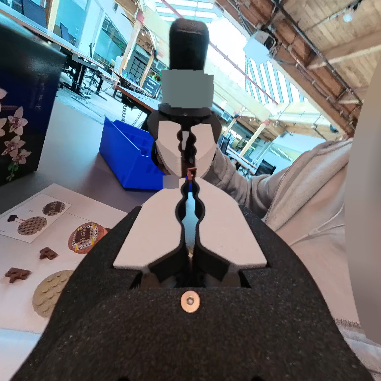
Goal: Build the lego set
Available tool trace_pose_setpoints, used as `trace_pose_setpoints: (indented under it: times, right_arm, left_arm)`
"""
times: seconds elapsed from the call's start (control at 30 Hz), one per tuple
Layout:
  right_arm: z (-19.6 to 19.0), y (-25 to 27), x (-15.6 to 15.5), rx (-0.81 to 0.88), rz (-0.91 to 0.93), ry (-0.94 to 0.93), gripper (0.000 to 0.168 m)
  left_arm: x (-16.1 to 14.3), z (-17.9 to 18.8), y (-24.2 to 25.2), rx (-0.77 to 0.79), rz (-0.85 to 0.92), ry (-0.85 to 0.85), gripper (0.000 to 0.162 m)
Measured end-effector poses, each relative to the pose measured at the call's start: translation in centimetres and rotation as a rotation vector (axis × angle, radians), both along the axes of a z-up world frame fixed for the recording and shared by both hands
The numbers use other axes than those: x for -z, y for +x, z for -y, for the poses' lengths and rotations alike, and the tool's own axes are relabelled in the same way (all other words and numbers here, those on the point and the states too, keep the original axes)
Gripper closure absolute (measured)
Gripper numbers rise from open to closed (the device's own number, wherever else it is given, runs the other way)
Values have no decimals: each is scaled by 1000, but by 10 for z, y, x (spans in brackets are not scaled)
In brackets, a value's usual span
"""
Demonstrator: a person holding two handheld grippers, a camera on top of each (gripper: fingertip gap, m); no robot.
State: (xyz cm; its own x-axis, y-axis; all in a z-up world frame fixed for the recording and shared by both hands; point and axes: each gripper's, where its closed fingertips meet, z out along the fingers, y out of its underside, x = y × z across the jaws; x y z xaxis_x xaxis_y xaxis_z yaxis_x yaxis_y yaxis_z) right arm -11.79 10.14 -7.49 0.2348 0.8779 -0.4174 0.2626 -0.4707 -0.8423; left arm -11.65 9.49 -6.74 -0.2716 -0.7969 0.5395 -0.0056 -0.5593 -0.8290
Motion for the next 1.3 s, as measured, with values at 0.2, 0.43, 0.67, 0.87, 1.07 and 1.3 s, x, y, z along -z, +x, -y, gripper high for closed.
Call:
trace_pose_setpoints:
  times: [0.2, 0.43, 0.67, 0.87, 1.07, 1.3]
  right_arm:
    - [-23, 9, 0, 195, 230, 449, 148]
    - [-26, 4, 2, 208, 312, 559, 164]
    - [-33, 10, 9, 212, 363, 570, 166]
    - [-74, 46, 88, 310, 497, 304, 166]
    - [-98, 39, 135, 312, 503, 181, 166]
    - [-109, 31, 159, 274, 572, 155, 165]
  left_arm:
    - [8, -20, 0, -165, -6, -108, 160]
    - [13, -23, 2, -200, -16, -144, 160]
    - [21, -14, 3, -145, -67, -116, 135]
    - [59, -36, -38, -349, -325, 302, 102]
    - [60, -48, -72, -486, -393, 487, 106]
    - [53, -52, -81, -526, -358, 477, 107]
